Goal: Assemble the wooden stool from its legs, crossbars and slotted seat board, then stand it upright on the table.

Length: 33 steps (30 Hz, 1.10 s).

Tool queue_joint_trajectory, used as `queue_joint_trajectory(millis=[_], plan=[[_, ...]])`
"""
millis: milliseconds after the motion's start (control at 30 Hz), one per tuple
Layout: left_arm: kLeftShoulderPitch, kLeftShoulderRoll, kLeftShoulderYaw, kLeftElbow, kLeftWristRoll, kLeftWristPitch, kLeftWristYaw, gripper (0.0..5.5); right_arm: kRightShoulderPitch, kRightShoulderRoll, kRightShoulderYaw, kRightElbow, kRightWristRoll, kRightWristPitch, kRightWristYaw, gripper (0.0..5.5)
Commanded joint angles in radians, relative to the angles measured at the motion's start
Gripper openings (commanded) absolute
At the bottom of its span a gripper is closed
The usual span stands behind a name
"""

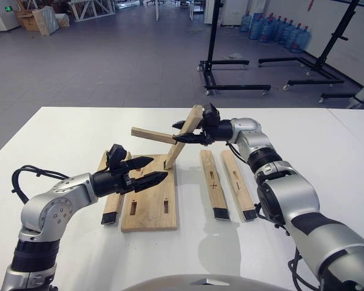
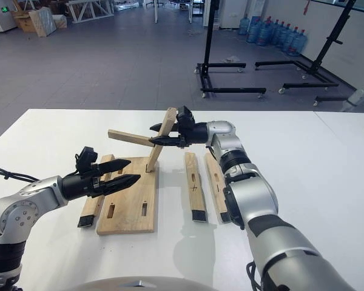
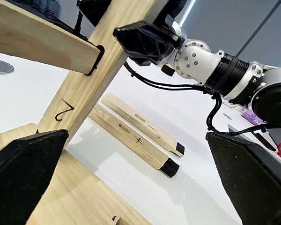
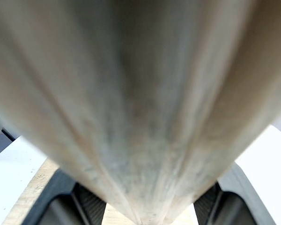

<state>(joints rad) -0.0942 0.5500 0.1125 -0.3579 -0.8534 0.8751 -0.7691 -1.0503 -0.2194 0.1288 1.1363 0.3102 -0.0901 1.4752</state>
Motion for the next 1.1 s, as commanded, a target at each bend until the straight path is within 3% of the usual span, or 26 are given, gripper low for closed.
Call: queue_joint_trajectory(millis=[33,167,300,433,600,767,1100], plan=[[0.019,-0.011,-0.002,-0.026,0.008,-0.016,0.027,5.40,0.057,-0.006,0.084,0.045,-0.148,0.084,-0.021,2.06],[0.028,-0.021,0.001,-0.031,0.006,-0.018,0.044,5.40,0.101,-0.004,0.143,0.047,-0.208,0.131,-0.087,2.06],[0.030,-0.030,-0.001,-0.026,0.011,-0.020,0.055,5.40,0.171,-0.015,0.219,0.014,-0.297,0.025,-0.284,2.06],[0.028,-0.039,-0.008,-0.014,0.022,-0.023,0.061,5.40,0.170,-0.022,0.325,0.057,-0.382,0.170,-0.403,2.06],[0.003,-0.040,-0.015,0.007,0.027,-0.016,0.063,5.40,0.138,0.004,0.203,0.099,-0.200,0.353,-0.350,2.06],[-0.019,-0.042,-0.023,0.029,0.030,-0.008,0.064,5.40,0.172,0.019,0.163,0.138,-0.159,0.508,-0.378,2.06],[-0.058,-0.028,-0.039,0.073,0.037,-0.004,0.048,5.40,0.225,-0.073,0.358,0.135,-0.362,0.259,-0.433,2.06]])
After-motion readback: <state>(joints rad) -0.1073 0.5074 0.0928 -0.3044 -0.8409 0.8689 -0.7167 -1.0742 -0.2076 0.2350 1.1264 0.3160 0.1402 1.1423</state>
